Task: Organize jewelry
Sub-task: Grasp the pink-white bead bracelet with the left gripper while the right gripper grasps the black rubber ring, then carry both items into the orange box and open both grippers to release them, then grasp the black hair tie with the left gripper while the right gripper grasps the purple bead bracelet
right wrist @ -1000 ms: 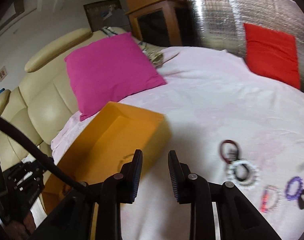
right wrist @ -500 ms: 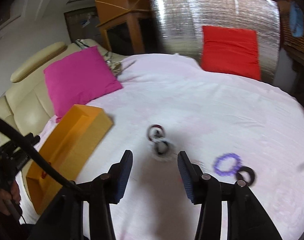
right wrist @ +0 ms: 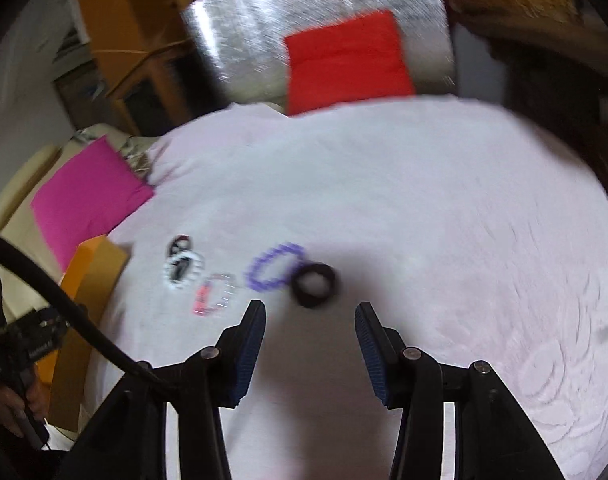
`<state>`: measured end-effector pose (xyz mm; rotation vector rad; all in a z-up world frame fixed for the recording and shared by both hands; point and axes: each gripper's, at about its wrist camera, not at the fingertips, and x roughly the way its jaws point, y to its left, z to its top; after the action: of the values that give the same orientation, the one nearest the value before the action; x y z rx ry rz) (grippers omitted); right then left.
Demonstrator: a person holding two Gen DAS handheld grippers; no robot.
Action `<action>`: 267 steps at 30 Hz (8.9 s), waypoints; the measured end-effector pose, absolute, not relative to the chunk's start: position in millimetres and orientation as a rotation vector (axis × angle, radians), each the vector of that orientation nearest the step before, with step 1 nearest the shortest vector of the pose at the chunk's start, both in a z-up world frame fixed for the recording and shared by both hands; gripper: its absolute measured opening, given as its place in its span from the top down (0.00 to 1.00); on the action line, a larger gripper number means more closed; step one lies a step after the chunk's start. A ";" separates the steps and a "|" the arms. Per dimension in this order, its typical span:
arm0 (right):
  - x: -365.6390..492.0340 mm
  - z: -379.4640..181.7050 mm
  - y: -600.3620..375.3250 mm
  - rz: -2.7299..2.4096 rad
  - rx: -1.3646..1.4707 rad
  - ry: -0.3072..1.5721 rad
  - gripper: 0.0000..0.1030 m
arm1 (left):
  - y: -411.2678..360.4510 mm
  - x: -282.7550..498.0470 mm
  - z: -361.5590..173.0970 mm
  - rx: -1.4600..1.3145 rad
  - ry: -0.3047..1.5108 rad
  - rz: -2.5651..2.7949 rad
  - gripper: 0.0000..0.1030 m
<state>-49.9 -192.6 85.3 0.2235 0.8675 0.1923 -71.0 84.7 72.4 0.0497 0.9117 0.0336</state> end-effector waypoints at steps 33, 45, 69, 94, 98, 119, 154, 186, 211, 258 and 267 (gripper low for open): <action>6.2 45.9 -195.1 0.174 0.203 0.937 0.92 | -52.5 8.3 23.9 -0.053 1.028 -0.316 0.77; -6.1 56.9 -195.6 0.228 0.233 0.929 0.92 | -42.7 -5.0 29.0 -0.055 1.016 -0.349 0.92; 15.3 34.4 -177.7 0.134 0.152 0.968 0.78 | -13.9 -33.2 50.5 -0.014 0.969 -0.272 0.92; -41.0 93.8 -112.6 0.283 0.146 0.799 0.92 | 77.0 -83.3 88.6 -0.170 0.857 -0.205 0.92; -41.7 84.7 -131.3 0.229 0.165 0.812 0.92 | 52.4 -74.2 76.1 -0.137 0.906 -0.239 0.88; -28.8 86.3 -155.9 0.222 0.206 0.826 0.92 | -8.7 -27.9 22.2 -0.095 0.979 -0.332 0.93; -17.1 116.1 191.9 0.729 -0.061 0.842 0.92 | 298.5 -128.0 91.4 -0.463 0.741 0.333 0.93; -65.5 160.7 2.7 0.370 0.025 0.751 0.56 | 128.0 -110.3 132.7 -0.061 0.498 0.408 0.28; -112.5 124.4 -307.4 -0.084 0.451 0.760 0.56 | -98.8 -59.1 67.2 0.213 0.601 0.076 0.25; 45.9 42.0 -190.3 0.228 0.523 0.957 0.56 | 57.6 43.5 10.8 -0.202 0.967 -0.205 0.77; 57.2 30.1 -158.1 0.243 0.443 1.018 0.56 | 39.2 25.5 20.1 -0.179 0.967 -0.384 0.87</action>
<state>57.2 -158.1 30.1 0.4425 1.0178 0.2432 25.5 39.2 20.1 -0.1789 0.9668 -0.3845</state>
